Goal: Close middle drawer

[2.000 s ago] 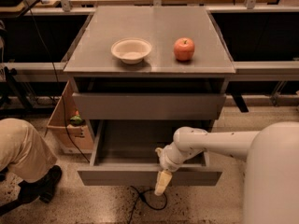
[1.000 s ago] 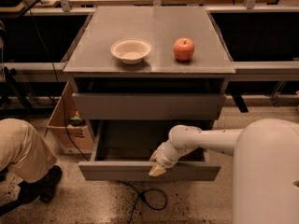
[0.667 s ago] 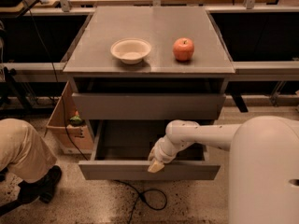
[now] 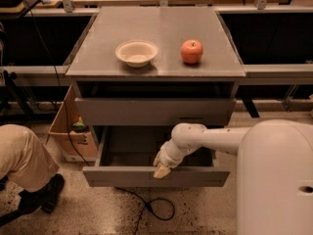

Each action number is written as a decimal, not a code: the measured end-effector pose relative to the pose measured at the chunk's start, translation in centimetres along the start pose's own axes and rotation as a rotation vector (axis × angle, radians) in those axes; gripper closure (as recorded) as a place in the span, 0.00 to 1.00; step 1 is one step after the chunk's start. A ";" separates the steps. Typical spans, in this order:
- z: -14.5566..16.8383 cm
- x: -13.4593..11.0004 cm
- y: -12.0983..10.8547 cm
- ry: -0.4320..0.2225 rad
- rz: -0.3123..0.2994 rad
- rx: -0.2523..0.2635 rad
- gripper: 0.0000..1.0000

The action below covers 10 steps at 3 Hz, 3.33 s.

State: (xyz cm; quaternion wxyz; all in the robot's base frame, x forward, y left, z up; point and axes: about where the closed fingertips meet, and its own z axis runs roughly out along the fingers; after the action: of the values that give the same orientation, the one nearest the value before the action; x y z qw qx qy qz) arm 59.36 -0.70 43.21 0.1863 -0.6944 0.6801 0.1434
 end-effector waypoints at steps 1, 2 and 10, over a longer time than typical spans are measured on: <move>-0.1 -0.3 -0.3 -0.001 -0.011 0.007 0.82; -0.1 -0.3 -0.3 -0.001 -0.011 0.007 0.58; -6.1 7.9 6.8 -0.045 -0.013 0.116 0.94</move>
Offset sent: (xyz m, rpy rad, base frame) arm 0.0029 0.0024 0.0020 0.0001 -0.0114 0.0070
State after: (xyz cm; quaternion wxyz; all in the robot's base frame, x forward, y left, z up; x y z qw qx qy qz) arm 52.54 -10.49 44.61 0.2425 -0.6832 0.6785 0.1181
